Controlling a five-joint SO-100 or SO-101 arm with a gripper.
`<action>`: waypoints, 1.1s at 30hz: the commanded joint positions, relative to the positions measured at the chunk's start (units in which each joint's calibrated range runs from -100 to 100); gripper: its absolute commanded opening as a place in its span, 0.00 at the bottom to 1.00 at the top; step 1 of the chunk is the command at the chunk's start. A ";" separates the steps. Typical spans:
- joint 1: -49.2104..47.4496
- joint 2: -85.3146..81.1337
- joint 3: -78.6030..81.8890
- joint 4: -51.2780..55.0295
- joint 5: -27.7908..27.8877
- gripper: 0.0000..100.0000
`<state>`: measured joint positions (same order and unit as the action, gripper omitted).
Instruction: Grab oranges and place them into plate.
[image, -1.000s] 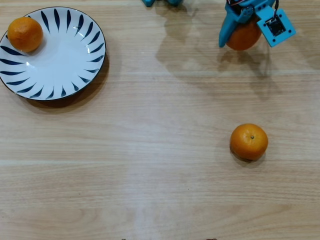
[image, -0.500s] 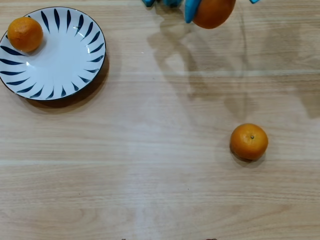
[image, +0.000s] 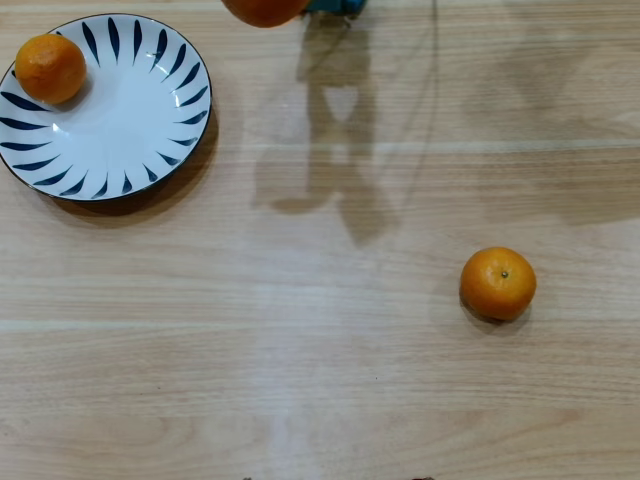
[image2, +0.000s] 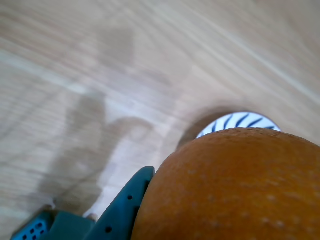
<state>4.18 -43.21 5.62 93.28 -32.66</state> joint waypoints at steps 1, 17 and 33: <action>7.35 -1.85 2.21 -1.53 0.92 0.37; 25.58 6.01 26.02 -32.30 6.47 0.36; 36.14 35.60 10.54 -36.69 6.57 0.36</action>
<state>39.72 -8.34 22.09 58.31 -26.29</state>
